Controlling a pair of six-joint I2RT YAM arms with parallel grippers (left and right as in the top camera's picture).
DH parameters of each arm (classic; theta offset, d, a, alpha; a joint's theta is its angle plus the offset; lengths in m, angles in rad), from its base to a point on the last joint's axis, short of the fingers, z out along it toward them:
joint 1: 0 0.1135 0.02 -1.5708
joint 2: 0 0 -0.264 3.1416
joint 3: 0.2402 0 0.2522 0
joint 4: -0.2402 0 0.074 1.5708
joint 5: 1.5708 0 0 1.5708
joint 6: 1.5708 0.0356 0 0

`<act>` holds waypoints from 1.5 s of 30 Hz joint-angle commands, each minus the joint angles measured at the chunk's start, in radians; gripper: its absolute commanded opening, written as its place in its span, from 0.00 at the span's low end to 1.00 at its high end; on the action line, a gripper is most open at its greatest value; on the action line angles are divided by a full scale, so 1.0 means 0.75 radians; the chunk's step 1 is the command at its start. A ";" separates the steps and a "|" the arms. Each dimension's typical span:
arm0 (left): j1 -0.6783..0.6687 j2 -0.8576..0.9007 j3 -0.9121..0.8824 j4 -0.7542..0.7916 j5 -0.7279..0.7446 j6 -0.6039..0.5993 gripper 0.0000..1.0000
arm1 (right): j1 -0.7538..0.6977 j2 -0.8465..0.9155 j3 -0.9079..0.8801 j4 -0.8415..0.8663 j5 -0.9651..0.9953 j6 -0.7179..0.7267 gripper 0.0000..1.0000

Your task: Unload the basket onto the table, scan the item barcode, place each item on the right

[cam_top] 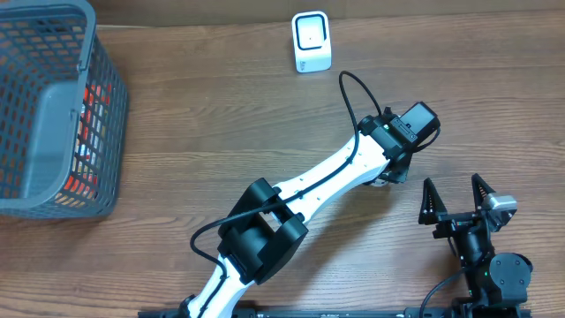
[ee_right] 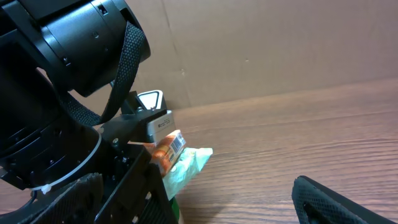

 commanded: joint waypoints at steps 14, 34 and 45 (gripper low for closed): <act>-0.003 -0.096 0.008 -0.009 -0.035 0.032 0.33 | -0.008 -0.010 -0.014 0.006 -0.003 0.004 1.00; -0.011 -0.135 0.003 -0.011 -0.075 0.030 0.32 | -0.008 -0.010 -0.014 0.006 -0.003 0.005 1.00; -0.030 -0.130 -0.148 0.096 -0.079 0.026 0.32 | -0.007 -0.010 -0.014 0.006 -0.003 0.004 1.00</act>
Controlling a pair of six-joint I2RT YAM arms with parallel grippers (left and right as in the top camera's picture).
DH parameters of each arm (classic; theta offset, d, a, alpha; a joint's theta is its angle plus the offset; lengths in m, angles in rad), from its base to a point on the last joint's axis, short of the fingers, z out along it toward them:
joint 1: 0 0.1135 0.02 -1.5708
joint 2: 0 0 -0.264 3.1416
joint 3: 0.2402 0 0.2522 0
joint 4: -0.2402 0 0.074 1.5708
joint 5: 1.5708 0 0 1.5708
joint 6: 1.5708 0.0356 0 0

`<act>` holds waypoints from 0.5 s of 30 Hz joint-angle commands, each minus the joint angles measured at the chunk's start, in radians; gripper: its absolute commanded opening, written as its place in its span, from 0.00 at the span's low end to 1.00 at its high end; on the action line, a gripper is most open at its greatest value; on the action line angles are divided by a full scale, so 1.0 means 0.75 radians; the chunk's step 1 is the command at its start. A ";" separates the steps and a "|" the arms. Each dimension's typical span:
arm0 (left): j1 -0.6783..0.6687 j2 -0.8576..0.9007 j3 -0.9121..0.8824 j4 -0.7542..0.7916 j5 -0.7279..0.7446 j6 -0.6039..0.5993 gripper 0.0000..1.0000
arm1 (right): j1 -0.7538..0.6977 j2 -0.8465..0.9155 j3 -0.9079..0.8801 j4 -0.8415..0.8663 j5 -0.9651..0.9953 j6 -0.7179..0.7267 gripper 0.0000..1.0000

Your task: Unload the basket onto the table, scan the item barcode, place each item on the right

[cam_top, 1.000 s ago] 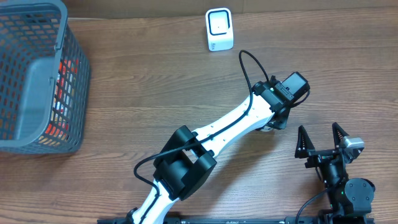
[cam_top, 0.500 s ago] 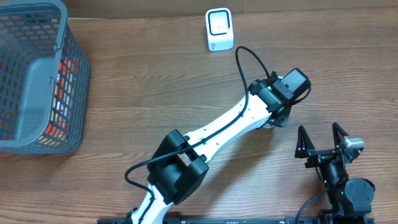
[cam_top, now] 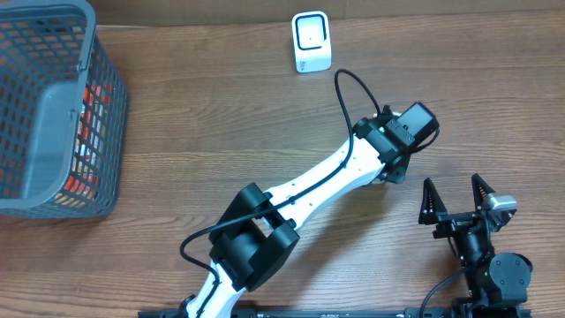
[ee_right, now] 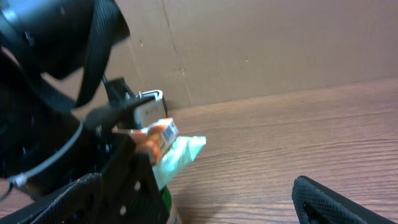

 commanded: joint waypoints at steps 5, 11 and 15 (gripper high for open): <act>-0.016 -0.043 -0.156 0.132 -0.034 0.012 0.35 | -0.008 -0.010 -0.014 0.006 -0.003 0.005 1.00; -0.016 -0.043 -0.168 0.144 -0.029 0.013 0.43 | -0.008 -0.010 -0.014 0.006 -0.003 0.005 1.00; -0.014 -0.044 -0.165 0.144 -0.030 0.023 0.48 | -0.008 -0.010 -0.014 0.006 -0.003 0.005 1.00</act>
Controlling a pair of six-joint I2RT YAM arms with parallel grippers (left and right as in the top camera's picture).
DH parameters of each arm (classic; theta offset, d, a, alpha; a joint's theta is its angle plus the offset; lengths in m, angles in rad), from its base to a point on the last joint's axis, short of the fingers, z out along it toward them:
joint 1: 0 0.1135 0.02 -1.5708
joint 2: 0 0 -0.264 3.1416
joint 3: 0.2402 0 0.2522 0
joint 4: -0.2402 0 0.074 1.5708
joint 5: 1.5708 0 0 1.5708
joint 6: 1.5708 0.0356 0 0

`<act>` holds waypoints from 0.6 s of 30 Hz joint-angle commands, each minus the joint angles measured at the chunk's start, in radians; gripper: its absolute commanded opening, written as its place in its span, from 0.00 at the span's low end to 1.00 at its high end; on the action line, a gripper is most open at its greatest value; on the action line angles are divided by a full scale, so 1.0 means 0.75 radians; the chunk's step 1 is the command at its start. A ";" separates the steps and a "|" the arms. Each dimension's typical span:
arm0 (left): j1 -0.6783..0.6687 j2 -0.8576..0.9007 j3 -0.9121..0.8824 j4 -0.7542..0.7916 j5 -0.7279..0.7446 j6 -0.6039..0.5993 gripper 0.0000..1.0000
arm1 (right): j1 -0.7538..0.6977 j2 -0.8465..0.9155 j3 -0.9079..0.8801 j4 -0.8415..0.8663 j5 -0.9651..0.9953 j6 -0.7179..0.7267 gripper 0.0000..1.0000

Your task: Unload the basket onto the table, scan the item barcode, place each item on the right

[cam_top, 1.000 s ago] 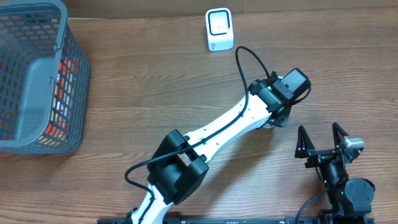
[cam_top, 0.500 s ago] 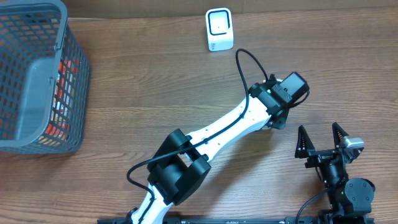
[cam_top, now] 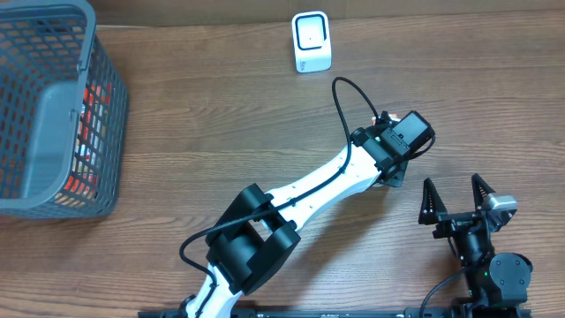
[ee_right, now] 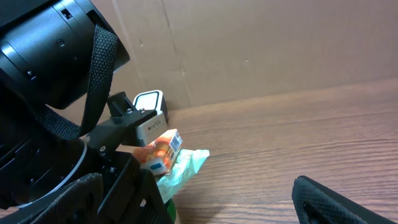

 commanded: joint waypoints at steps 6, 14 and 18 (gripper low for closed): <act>-0.006 -0.015 -0.024 -0.011 -0.017 0.027 0.57 | -0.008 -0.010 -0.014 0.007 -0.003 0.005 1.00; -0.006 -0.015 -0.024 -0.011 -0.017 0.027 0.66 | -0.008 -0.010 -0.014 0.007 -0.003 0.004 1.00; -0.004 -0.016 -0.022 -0.010 -0.018 0.037 0.65 | -0.008 -0.010 -0.014 0.007 -0.003 0.004 1.00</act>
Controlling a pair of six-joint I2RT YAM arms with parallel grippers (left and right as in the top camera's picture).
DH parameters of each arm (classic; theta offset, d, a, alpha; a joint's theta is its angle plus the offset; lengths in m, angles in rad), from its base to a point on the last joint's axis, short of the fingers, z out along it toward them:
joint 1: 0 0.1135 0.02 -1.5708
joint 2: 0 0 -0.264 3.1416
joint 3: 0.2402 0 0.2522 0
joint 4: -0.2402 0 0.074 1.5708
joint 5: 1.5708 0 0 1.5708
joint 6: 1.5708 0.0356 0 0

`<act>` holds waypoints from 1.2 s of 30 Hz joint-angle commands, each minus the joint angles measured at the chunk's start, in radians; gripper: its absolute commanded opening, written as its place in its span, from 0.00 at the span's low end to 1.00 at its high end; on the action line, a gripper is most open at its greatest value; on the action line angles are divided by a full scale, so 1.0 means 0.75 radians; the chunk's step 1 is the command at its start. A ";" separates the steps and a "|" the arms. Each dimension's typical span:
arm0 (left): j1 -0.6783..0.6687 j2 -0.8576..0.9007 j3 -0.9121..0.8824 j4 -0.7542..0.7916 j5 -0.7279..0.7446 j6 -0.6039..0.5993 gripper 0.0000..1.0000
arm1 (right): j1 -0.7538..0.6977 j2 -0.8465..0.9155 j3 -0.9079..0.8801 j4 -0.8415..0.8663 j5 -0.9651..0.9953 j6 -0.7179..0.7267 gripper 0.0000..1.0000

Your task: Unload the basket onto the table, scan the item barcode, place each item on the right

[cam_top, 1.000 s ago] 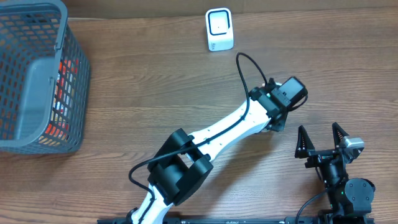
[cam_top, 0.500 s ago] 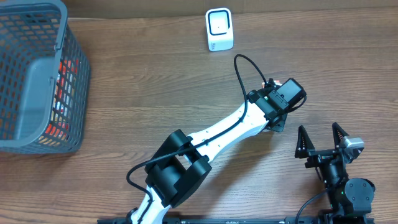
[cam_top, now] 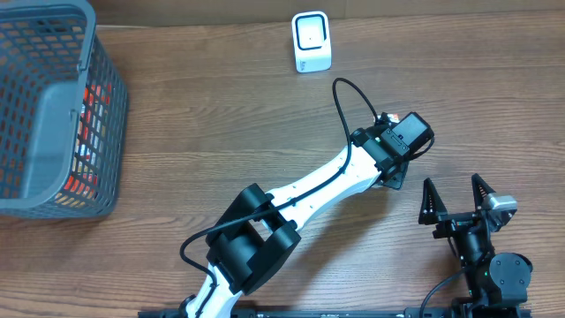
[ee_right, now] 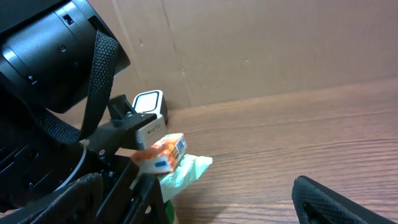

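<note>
My left arm (cam_top: 353, 172) reaches across the table to the right. Its gripper (ee_right: 148, 179) is shut on an orange-and-white packet (ee_right: 163, 151) with a pale green wrapper (ee_right: 186, 171), held just above the wood. From overhead only the packet's orange tip (cam_top: 389, 117) peeks out beside the wrist. The white barcode scanner (cam_top: 311, 42) stands at the table's far edge, also visible as the scanner (ee_right: 149, 102) behind the packet. My right gripper (cam_top: 457, 198) rests open near the front right with nothing between its fingers.
A grey mesh basket (cam_top: 104, 132) holding several red and orange items sits at the far left. A black cable (cam_top: 340, 97) loops up from the left wrist. A cardboard wall (ee_right: 280, 43) backs the table.
The packet has shifted and turned slightly in the left gripper, and its orange tip now shows overhead beside the wrist. The right arm has not moved.
The left gripper was holding the packet low over the table right of centre. Then the wrist had shifted a little, blurred in the right wrist view. It then sat slightly nearer the front and turned, and stays there now with the packet still gripped.
</note>
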 commanded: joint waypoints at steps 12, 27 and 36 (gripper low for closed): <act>0.003 -0.031 0.060 -0.032 -0.047 0.064 0.68 | -0.008 -0.010 -0.014 0.007 -0.004 0.004 1.00; 0.009 -0.032 0.135 -0.064 -0.118 0.142 0.73 | -0.008 -0.010 -0.014 0.007 -0.004 0.004 1.00; 0.028 -0.034 0.405 -0.210 -0.154 0.194 0.73 | -0.008 -0.010 -0.014 0.007 -0.004 0.004 1.00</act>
